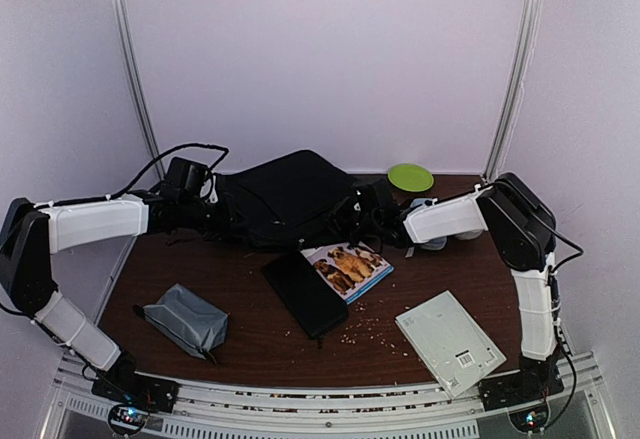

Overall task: Pack the student bag
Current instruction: Adjust the student bag at the center of the board.

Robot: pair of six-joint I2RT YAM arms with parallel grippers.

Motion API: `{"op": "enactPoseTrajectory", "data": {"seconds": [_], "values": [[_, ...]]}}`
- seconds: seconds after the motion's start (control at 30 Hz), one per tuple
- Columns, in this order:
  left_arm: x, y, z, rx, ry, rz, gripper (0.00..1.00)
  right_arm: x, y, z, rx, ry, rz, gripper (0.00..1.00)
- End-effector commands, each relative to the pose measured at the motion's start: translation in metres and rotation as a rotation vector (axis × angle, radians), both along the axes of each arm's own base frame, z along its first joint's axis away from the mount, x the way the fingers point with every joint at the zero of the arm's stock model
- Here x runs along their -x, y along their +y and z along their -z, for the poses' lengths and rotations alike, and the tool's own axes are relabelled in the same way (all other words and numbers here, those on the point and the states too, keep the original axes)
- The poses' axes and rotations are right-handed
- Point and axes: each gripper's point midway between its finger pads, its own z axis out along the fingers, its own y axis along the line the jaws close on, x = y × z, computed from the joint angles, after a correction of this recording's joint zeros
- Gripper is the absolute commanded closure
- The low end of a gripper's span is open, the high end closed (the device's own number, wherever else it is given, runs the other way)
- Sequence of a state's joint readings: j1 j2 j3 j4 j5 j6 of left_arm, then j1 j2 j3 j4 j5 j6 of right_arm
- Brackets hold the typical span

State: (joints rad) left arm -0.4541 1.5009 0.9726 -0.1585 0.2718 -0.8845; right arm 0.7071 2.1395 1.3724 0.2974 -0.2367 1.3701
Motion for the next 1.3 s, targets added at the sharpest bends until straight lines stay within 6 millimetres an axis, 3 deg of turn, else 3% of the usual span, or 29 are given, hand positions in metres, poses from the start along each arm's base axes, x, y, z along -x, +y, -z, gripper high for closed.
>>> {"op": "enactPoseTrajectory", "data": {"seconds": [0.0,0.33,0.57,0.7,0.9,0.97,1.2,1.27], "values": [[0.015,-0.021,-0.028,0.058,-0.066,0.109,1.00,0.008,0.018,-0.069,-0.094,-0.132,-0.072,1.00],[0.010,-0.022,-0.033,0.038,-0.080,0.109,1.00,0.036,-0.006,-0.120,-0.039,-0.245,-0.079,1.00],[-0.003,-0.032,-0.061,0.032,-0.133,0.153,1.00,0.072,-0.029,-0.133,0.036,-0.277,-0.084,1.00],[-0.011,-0.036,-0.052,0.017,-0.124,0.160,1.00,0.094,-0.043,-0.120,0.094,-0.279,-0.071,1.00],[-0.012,-0.048,-0.014,-0.034,-0.073,0.186,0.98,0.105,-0.056,-0.064,0.141,-0.200,-0.052,1.00],[-0.007,-0.051,-0.011,-0.050,-0.079,0.199,0.88,0.106,-0.056,-0.053,0.155,-0.182,-0.057,1.00],[0.021,-0.027,-0.013,-0.139,-0.112,0.158,0.16,0.106,-0.053,-0.048,0.162,-0.170,-0.068,1.00],[0.033,-0.022,-0.020,-0.171,-0.142,0.146,0.04,0.107,-0.052,-0.048,0.161,-0.168,-0.071,1.00]]}}
